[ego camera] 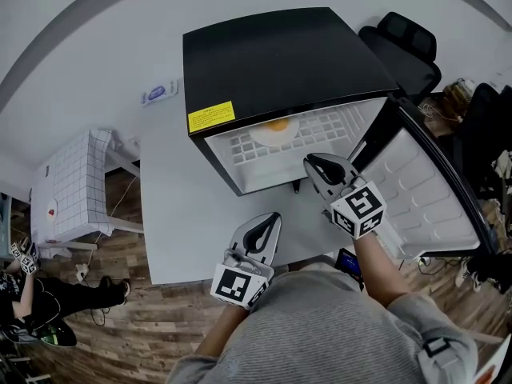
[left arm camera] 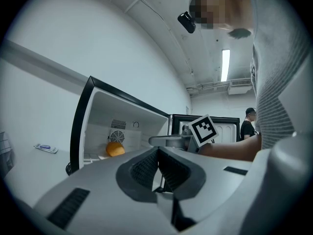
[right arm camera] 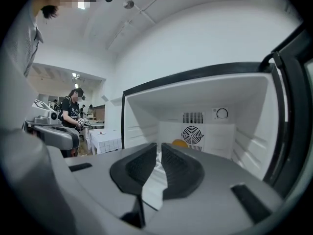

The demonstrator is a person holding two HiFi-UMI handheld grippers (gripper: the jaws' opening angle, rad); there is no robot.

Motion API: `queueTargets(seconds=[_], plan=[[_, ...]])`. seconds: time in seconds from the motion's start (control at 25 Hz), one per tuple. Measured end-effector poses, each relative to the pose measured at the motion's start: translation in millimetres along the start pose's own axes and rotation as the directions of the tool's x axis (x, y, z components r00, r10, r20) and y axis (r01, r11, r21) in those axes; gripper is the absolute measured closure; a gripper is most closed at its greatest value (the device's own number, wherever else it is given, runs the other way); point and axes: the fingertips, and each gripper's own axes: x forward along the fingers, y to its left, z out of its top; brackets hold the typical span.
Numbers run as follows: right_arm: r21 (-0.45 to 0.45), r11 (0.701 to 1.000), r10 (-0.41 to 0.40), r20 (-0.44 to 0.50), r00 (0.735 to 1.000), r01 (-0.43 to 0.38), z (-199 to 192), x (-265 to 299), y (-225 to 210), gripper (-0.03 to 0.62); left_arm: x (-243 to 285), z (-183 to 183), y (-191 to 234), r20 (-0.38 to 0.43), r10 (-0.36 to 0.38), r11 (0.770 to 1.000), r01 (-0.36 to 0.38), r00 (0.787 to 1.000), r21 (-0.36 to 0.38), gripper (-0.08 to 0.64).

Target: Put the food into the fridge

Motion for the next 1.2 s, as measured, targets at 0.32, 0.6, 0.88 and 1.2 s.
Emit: queueTargets(seconds=[0.32, 0.6, 0.88, 1.2], plan=[[-0.008, 1.000, -0.022, 0.007, 1.000, 0.022, 2, -5, -4, 0.580, 0, 1, -1, 0.001, -0.004, 1.000, 0.004, 1.000, 0.004, 0.549], [0.013, 1.000, -0.016, 0.021, 1.000, 0.016, 5, -10, -1, 0.580, 1, 2, 1, 0.003, -0.004, 1.000, 0.004, 1.000, 0.004, 0.549], [0.032, 0.999, -0.030, 0.065, 0.997, 0.028, 17, -33, 7, 0.580, 0, 2, 2, 0.003, -0.001, 1.000, 0.001, 1.000, 0.002, 0.549], [0.018, 1.000, 0.008, 0.088, 0.996, -0.009, 15, -68, 30, 0.580, 1, 4, -1, 0.012, -0.008, 1.000, 0.008, 1.000, 0.011, 0.549]])
